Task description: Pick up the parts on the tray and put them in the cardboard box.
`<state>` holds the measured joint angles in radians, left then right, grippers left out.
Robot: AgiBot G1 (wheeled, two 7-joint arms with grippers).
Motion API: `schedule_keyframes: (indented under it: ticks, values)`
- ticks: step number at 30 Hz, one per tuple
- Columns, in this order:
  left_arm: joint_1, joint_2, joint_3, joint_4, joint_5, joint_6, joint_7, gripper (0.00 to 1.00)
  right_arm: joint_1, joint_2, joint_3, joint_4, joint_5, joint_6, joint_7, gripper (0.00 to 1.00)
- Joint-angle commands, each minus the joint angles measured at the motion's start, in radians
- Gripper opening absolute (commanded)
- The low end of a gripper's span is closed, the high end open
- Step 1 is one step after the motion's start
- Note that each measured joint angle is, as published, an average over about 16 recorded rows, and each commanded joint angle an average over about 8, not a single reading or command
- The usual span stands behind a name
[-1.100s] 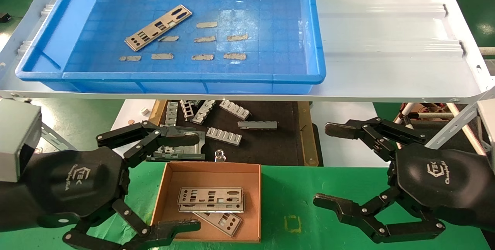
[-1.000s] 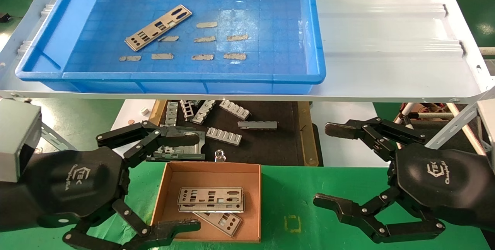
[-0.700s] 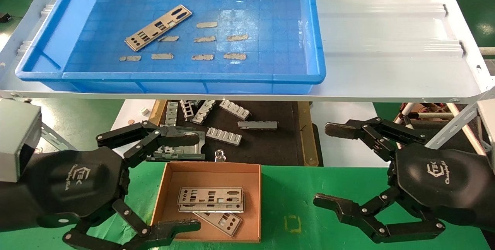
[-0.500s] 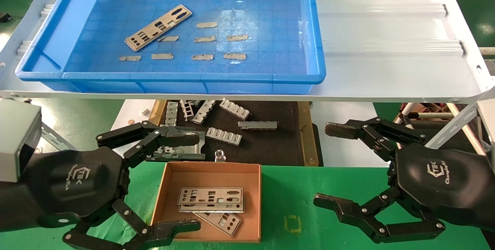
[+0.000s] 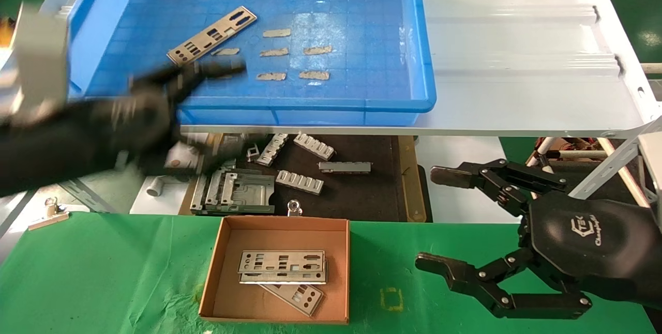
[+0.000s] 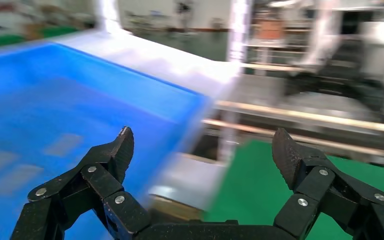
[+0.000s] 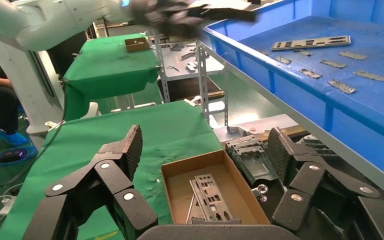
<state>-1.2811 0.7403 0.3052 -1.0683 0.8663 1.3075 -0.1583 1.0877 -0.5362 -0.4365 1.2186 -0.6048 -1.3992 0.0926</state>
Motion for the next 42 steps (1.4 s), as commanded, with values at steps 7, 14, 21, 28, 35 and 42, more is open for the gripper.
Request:
schedule_keyframes:
  ticks: [7,14,21,28,35,42]
  values:
    - [-0.258,0.147,0.072,0.315,0.179,-0.114,0.068,1.0,0.0,0.0,0.0,0.0,0.0,0.0,0.0,0.0]
    - [-0.451,0.239,0.142,0.614,0.323,-0.16,0.179,1.0,0.0,0.0,0.0,0.0,0.0,0.0,0.0,0.0]
    - [-0.572,0.29,0.186,0.808,0.405,-0.205,0.241,1.0,0.0,0.0,0.0,0.0,0.0,0.0,0.0,0.0]
    - [-0.628,0.326,0.202,0.912,0.438,-0.275,0.293,0.62,0.0,0.0,0.0,0.0,0.0,0.0,0.0,0.0]
    - [-0.651,0.347,0.208,0.974,0.448,-0.275,0.304,0.0,0.0,0.0,0.0,0.0,0.0,0.0,0.0,0.0]
    - [-0.661,0.347,0.211,1.012,0.451,-0.24,0.304,0.0,0.0,0.0,0.0,0.0,0.0,0.0,0.0,0.0]
